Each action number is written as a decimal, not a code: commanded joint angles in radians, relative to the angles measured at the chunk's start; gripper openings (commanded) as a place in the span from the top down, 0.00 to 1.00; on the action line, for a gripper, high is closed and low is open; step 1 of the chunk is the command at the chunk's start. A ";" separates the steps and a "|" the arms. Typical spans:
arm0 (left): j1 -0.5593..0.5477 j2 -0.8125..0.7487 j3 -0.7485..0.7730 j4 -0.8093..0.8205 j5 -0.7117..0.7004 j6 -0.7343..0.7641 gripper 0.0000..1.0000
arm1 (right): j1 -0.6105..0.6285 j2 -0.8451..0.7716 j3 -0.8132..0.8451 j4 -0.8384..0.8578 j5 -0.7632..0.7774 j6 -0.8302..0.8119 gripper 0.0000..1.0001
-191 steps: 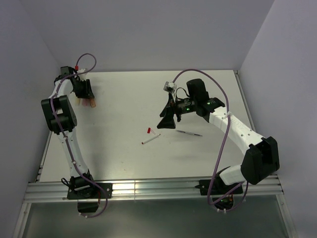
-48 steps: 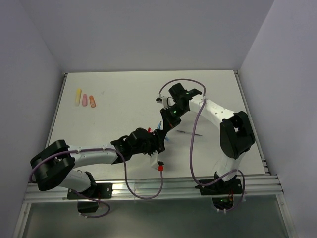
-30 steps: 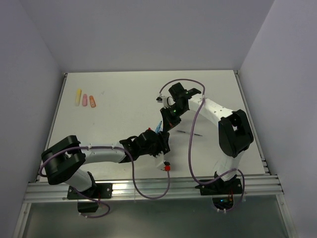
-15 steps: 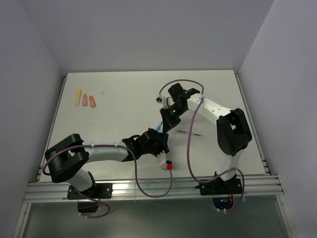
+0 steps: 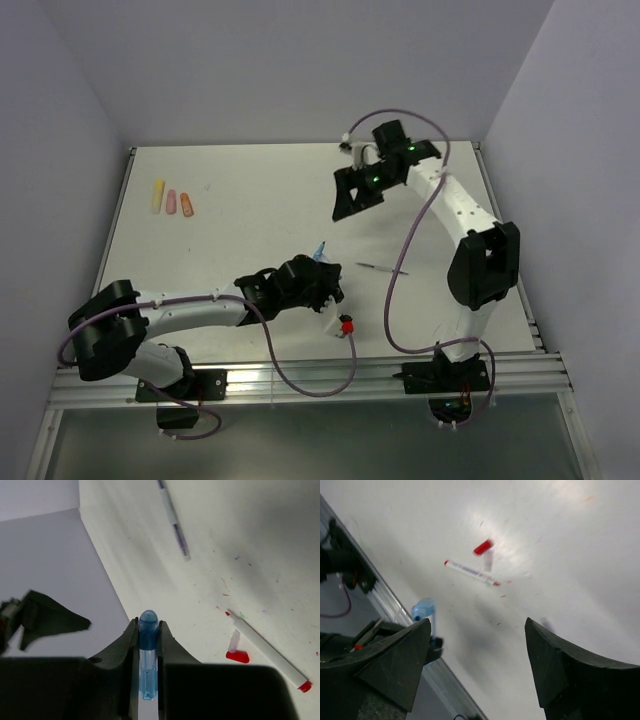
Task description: Insert the pens into the pen caps
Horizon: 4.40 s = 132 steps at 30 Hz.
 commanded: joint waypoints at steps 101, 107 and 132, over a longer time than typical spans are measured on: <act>0.746 -0.246 0.492 0.397 0.817 -2.407 1.00 | 0.182 -0.321 -0.238 1.457 -0.547 0.696 0.71; 0.743 -0.242 0.494 0.408 0.819 -2.401 1.00 | 0.182 -0.335 -0.255 1.456 -0.551 0.692 0.86; 0.691 -0.288 0.384 0.282 0.856 -2.224 1.00 | 0.167 -0.346 -0.212 1.459 -0.515 0.740 1.00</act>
